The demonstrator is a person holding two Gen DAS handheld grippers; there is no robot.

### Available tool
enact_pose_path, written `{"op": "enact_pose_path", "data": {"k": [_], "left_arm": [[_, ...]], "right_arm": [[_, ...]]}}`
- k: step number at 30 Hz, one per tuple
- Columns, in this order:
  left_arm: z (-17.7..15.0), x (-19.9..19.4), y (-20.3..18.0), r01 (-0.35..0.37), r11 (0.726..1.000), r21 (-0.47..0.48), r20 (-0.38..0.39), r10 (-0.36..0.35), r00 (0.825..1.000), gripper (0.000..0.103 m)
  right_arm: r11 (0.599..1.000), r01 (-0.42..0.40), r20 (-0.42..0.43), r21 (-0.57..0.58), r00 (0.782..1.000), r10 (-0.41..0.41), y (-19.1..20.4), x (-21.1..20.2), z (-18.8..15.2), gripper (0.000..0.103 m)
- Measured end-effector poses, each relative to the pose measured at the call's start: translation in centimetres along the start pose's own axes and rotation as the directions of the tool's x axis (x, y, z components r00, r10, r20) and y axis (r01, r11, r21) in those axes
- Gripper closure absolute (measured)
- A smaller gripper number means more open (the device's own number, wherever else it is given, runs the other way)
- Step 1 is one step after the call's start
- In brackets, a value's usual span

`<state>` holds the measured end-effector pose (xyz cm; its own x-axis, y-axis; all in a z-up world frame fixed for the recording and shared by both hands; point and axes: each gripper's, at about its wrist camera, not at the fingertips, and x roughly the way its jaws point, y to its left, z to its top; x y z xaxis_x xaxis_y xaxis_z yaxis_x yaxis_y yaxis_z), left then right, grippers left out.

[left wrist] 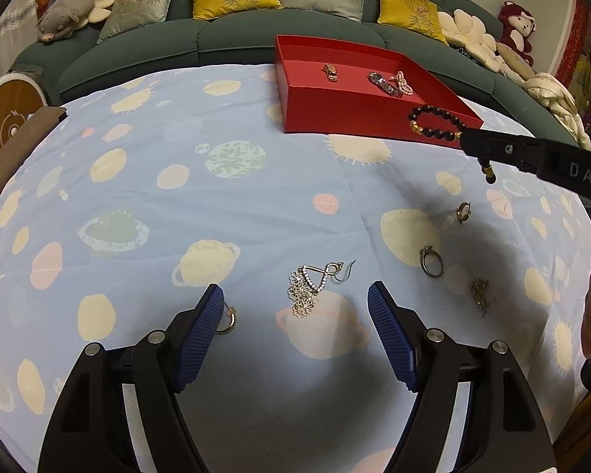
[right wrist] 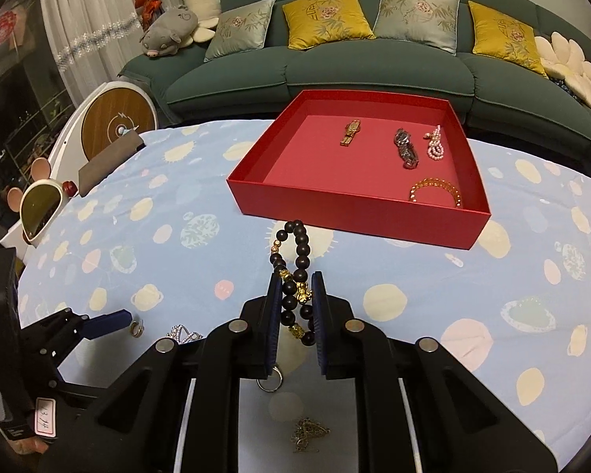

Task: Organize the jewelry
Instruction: 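Lower the right tool onto the black bead bracelet and close it, then lower the left tool onto the silver ring and close it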

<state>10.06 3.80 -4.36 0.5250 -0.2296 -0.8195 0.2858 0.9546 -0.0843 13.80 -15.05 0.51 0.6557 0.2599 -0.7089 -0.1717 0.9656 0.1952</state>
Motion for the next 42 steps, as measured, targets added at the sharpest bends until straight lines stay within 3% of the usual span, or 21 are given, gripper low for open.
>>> {"op": "enact_pose_path", "data": {"k": [6, 11, 17, 22, 26, 29, 33, 42], "left_arm": [[0.5, 0.0, -1.3, 0.014, 1.000, 0.021, 0.021, -0.014, 1.000, 0.030], [0.9, -0.3, -4.2, 0.070, 0.996, 0.059, 0.037, -0.072, 0.997, 0.030], [1.3, 1.6, -7.7, 0.130, 0.989, 0.076, -0.002, -0.130, 0.991, 0.031], [1.4, 3.4, -9.1, 0.091, 0.991, 0.098, -0.015, -0.089, 0.996, 0.042], [1.5, 3.8, -9.6, 0.034, 0.992, 0.118, 0.020, -0.036, 0.999, 0.052], [1.4, 3.9, -10.0, -0.004, 0.990, 0.143, 0.047, -0.002, 0.999, 0.066], [1.3, 3.8, -10.2, -0.003, 0.987, 0.158, 0.057, -0.006, 0.998, 0.085], [0.9, 3.4, -10.2, 0.018, 0.985, 0.171, 0.036, -0.024, 0.999, 0.086]], "right_arm": [[0.998, 0.021, 0.026, 0.054, 0.999, -0.023, -2.5, -1.6, 0.1, 0.089], [0.996, 0.037, 0.029, 0.079, 0.999, -0.039, -4.0, -2.4, -0.5, 0.089], [0.995, 0.048, 0.025, 0.091, 0.998, -0.050, -5.2, -3.3, -1.3, 0.089], [0.994, 0.050, 0.025, 0.096, 0.998, -0.053, -6.0, -4.1, -2.0, 0.089], [0.994, 0.048, 0.027, 0.100, 0.998, -0.051, -6.5, -4.6, -2.3, 0.089], [0.994, 0.048, 0.033, 0.101, 0.998, -0.052, -6.7, -5.0, -2.5, 0.089], [0.993, 0.049, 0.041, 0.103, 0.998, -0.053, -7.0, -5.6, -2.6, 0.089], [0.993, 0.047, 0.057, 0.111, 0.997, -0.054, -7.2, -6.3, -2.7, 0.089]]}}
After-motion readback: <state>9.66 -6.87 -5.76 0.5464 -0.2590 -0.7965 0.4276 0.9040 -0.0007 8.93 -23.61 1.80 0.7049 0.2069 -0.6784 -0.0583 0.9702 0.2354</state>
